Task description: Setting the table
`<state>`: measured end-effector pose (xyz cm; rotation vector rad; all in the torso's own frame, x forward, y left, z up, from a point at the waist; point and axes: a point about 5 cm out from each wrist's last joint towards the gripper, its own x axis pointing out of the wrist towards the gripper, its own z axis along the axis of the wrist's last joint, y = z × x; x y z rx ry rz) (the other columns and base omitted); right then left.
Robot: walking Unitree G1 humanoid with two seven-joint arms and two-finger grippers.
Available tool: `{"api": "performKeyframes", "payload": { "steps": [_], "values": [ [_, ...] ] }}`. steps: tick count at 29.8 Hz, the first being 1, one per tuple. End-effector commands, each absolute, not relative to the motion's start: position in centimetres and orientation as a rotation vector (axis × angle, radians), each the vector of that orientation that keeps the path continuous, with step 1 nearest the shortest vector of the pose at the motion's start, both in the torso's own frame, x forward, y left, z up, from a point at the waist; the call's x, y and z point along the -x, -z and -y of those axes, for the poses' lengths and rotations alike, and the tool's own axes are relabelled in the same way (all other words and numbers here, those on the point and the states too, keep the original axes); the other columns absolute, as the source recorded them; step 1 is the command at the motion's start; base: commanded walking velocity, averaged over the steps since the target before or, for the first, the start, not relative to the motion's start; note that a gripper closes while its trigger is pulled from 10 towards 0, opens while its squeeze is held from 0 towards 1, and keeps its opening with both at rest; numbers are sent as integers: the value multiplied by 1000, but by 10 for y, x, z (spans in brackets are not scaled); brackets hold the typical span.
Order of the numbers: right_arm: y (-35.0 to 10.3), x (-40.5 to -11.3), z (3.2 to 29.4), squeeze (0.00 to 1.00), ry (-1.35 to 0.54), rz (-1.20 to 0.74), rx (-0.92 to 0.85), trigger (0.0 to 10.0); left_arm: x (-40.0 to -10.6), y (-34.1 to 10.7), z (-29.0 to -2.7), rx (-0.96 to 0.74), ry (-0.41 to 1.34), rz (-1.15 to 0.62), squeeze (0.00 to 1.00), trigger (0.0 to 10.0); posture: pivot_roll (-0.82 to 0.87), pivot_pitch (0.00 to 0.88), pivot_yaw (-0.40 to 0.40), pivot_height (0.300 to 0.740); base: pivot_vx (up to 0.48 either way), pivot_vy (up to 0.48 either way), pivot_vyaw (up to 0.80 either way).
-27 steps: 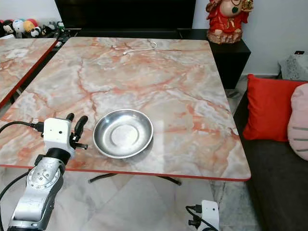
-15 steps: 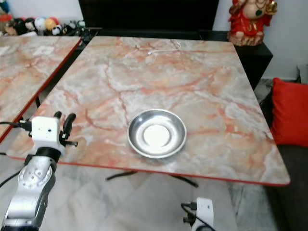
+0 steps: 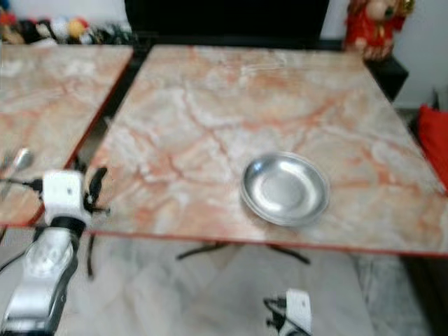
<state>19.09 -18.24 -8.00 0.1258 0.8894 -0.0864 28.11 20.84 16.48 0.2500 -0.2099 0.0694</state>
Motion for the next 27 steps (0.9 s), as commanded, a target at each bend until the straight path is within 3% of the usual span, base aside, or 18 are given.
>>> {"api": "performKeyframes", "payload": {
  "steps": [1,18,22,27],
  "values": [
    [84,-183,187,0,104,-918,-122,10000,-280,-167,-203,-240,-51,227,0,10000,39,111,9,740,0,480,0],
    [81,-188,186,0,84,-900,-94,10000,-280,-167,-205,-235,-65,229,0,10000,44,101,2,740,0,480,0],
    [82,-188,181,0,75,-903,-99,10000,-280,-168,-205,-235,-67,230,0,10000,44,102,3,740,0,480,800],
    [82,-188,178,0,80,-905,-108,10000,-280,-168,-206,-237,-63,230,0,10000,42,101,4,740,0,480,0]
  ]
}}
